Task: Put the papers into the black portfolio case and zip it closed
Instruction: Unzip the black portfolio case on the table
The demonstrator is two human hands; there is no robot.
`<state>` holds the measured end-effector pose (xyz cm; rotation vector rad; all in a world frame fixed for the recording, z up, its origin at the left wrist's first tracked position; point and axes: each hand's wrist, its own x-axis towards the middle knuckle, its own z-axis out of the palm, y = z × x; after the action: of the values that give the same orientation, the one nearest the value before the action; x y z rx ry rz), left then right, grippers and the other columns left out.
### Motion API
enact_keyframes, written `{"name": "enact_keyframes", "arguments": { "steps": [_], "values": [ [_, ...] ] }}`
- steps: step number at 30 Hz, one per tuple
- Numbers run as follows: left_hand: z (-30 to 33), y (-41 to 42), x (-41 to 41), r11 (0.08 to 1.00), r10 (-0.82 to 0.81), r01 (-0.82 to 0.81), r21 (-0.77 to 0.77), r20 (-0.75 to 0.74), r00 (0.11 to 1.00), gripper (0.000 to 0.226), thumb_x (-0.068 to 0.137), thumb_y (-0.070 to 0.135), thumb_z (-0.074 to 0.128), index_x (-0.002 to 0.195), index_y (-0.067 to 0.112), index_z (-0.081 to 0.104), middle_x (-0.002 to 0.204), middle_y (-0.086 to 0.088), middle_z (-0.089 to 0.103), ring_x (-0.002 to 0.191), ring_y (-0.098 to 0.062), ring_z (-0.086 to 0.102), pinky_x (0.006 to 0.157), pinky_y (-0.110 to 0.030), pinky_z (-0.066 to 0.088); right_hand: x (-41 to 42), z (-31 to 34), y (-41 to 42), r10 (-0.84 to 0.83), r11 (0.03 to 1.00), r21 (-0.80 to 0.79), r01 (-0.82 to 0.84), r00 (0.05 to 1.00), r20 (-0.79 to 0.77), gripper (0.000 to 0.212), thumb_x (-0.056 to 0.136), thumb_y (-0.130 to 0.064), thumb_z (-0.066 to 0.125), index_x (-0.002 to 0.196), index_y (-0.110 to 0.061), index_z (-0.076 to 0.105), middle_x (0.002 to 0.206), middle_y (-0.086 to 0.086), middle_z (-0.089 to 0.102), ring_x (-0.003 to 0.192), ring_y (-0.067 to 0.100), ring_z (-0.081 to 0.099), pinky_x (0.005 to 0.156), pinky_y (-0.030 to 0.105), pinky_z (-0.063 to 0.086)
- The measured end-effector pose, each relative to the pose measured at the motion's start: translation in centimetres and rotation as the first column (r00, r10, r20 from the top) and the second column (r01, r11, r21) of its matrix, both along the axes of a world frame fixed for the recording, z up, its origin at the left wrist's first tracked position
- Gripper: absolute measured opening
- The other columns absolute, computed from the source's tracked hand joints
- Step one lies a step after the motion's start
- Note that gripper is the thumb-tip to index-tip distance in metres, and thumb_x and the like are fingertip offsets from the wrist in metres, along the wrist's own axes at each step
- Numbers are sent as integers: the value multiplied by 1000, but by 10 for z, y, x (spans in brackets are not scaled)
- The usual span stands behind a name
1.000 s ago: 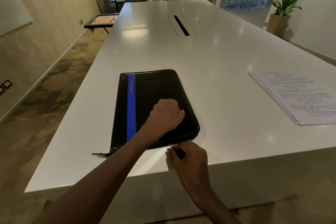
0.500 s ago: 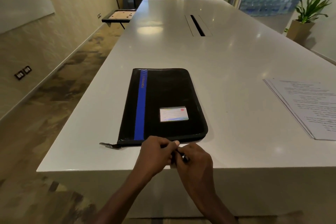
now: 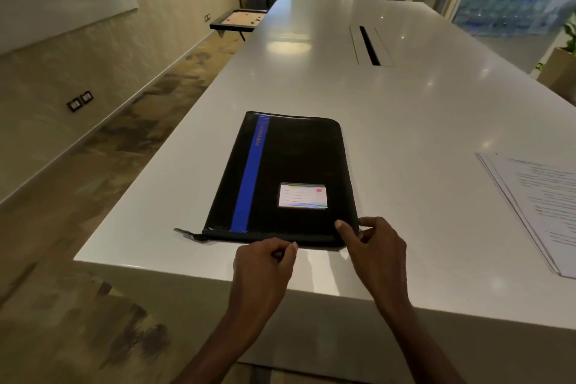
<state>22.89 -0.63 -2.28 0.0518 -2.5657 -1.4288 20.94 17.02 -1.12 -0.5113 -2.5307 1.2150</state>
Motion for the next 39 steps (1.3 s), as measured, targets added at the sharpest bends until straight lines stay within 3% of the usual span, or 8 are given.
{"name": "enact_keyframes", "arguments": {
  "steps": [3,5,9,14,18,28,39],
  "values": [
    [-1,5,3,998,61,-62,-31,-53,997,16,88,32,67,77,22,73,57,12,67,54,-1,64,59,-32,56,-13,-4,9,40,999,-5,-40,999,35,41,80,-50,72,69,-13,61,56,-7,58,54,4,55,52,18,35],
    [-4,7,5,989,84,-97,-113,-121,989,17,87,29,68,73,20,70,55,12,64,52,-3,62,55,-30,54,-20,-6,15,82,996,-31,-80,995,65,46,80,-50,72,60,-10,63,53,2,60,52,13,56,53,24,39],
    [-10,9,5,953,115,-164,-253,-197,974,21,83,18,73,65,16,62,54,7,59,48,-8,56,49,-32,50,-27,-7,19,152,982,-125,-140,984,90,43,80,-44,74,58,-9,63,54,8,62,53,21,59,59,34,50],
    [-13,3,3,914,164,-246,-323,-260,951,29,70,7,80,56,13,56,48,5,53,42,-10,48,43,-15,30,-30,-9,20,153,975,-173,-136,984,91,41,80,-39,76,57,-8,63,54,10,62,54,22,58,63,40,53],
    [-15,-6,3,898,192,-289,-331,-298,935,35,69,3,80,53,12,49,47,3,45,41,-11,39,41,-24,33,-31,-10,21,143,980,-153,-130,987,78,40,81,-38,75,58,-8,64,54,8,62,55,24,60,66,42,55],
    [-11,-20,9,880,265,-328,-344,-218,939,27,75,11,77,58,14,56,51,4,52,45,-16,49,43,-35,45,-31,-12,21,149,978,-153,-140,987,51,40,81,-38,76,59,-6,64,53,10,63,55,26,61,67,42,56],
    [-12,-51,10,829,378,-407,-384,-153,913,16,78,20,76,67,18,65,61,2,63,58,-20,59,51,-34,49,-29,-14,20,129,983,-140,-123,991,37,39,79,-37,78,57,-8,63,48,4,62,51,22,60,63,39,54]
  ]
}}
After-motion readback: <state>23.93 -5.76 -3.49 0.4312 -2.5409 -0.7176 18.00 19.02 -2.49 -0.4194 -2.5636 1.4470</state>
